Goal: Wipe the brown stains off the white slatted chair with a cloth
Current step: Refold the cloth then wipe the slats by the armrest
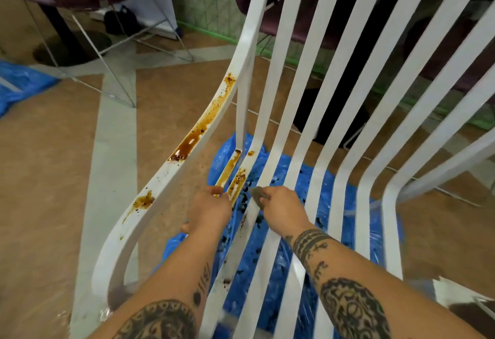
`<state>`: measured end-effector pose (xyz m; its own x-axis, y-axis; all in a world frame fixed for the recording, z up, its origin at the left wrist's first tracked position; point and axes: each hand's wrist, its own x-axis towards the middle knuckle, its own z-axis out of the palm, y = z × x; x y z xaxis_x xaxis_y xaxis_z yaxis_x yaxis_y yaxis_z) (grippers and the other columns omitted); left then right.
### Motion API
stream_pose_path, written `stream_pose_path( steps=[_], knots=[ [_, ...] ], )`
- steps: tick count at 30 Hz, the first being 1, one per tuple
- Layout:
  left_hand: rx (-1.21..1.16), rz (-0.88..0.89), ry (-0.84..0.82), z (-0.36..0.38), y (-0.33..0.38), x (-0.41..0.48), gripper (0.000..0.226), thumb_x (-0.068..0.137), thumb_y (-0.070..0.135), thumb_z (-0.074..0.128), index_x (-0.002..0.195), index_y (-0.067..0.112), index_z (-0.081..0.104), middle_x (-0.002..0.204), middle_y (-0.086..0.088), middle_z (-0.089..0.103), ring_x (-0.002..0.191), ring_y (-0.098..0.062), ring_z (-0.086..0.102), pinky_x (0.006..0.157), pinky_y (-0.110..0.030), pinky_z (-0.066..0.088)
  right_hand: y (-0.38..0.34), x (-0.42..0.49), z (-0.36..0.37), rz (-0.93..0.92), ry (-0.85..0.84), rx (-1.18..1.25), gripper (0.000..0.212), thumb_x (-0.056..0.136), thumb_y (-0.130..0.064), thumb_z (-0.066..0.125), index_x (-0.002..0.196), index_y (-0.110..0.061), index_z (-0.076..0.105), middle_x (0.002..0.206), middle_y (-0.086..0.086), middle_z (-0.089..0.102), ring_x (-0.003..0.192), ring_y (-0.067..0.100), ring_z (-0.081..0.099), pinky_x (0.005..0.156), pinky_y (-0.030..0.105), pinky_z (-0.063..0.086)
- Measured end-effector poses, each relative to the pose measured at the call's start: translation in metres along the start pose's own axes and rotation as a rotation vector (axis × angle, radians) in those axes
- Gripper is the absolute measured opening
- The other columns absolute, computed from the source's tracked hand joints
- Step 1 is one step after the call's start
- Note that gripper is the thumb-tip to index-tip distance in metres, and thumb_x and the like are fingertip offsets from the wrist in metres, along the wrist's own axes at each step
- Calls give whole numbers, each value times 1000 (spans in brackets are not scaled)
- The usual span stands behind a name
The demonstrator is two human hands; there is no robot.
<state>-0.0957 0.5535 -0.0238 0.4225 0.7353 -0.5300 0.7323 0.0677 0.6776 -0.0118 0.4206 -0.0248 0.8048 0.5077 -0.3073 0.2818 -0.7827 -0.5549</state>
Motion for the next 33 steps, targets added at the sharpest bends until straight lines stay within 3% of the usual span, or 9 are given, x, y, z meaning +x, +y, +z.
stream_pose_path(
  steps=[2, 8, 11, 13, 16, 21, 26, 30, 33],
  knots=[
    [-9, -37, 32, -13, -12, -11, 12, 93, 31, 58, 86, 40, 55, 73, 1, 67, 68, -25, 61, 101, -63, 45, -3, -13, 8, -42, -39, -29, 35, 100, -6, 50, 126, -20, 68, 104, 9, 71, 74, 16, 55, 54, 21, 40],
    [-15, -114, 42, -39, -42, -47, 38, 90, 7, 52, 120, 29, 61, 78, 7, 53, 76, -20, 58, 96, -51, 51, -20, -28, -5, -21, -141, -96, 26, 101, -16, 51, 109, -9, 74, 100, 12, 73, 83, 24, 63, 71, 33, 52],
    [36, -98, 0, -48, -53, -52, 37, 94, 5, 52, 128, 19, 58, 78, 6, 48, 65, -13, 46, 72, -33, 53, -16, -33, 2, -10, -74, -57, 26, 102, -18, 50, 117, -13, 70, 100, 11, 72, 78, 25, 64, 62, 30, 49],
    [95, -87, -22, -51, -58, -54, 32, 96, 8, 52, 125, 17, 61, 81, 3, 50, 62, -12, 45, 57, -27, 44, -12, -40, 13, -4, -78, -64, 27, 104, -19, 49, 126, -15, 65, 104, 12, 70, 77, 25, 61, 64, 33, 47],
    [122, -75, -16, -52, -63, -53, 28, 94, 8, 54, 117, 23, 64, 84, 3, 55, 62, -13, 49, 51, -25, 41, -13, -53, 19, -25, -124, -81, 29, 103, -14, 50, 127, -16, 65, 105, 13, 69, 83, 28, 62, 68, 37, 49],
    [184, -74, -30, -56, -58, -44, 34, 87, -1, 59, 108, 24, 68, 85, 1, 60, 70, -17, 54, 52, -28, 45, -20, -59, 15, -6, -224, -73, 26, 101, -18, 55, 121, -16, 71, 112, 8, 72, 89, 22, 62, 79, 34, 53],
    [221, -47, -33, -54, -61, -37, 33, 86, -2, 62, 103, 26, 69, 96, -1, 63, 71, -15, 55, 47, -25, 41, -11, -53, 23, 121, 54, 127, 32, 103, -19, 52, 134, -17, 63, 117, 11, 72, 80, 20, 60, 73, 29, 50],
    [230, -36, -55, -52, -63, -34, 31, 84, -3, 62, 95, 25, 66, 97, -3, 65, 84, -22, 63, 52, -28, 47, -16, -61, 37, -2, -5, -62, 35, 102, -13, 48, 134, -18, 62, 114, 15, 67, 89, 30, 65, 73, 37, 55],
    [215, -33, -61, -53, -62, -34, 26, 86, -1, 58, 86, 24, 64, 94, -4, 65, 80, -20, 60, 55, -28, 49, -23, -70, 39, -97, -133, -201, 37, 96, -5, 47, 126, -18, 65, 107, 13, 63, 85, 30, 61, 69, 38, 50]
  ],
)
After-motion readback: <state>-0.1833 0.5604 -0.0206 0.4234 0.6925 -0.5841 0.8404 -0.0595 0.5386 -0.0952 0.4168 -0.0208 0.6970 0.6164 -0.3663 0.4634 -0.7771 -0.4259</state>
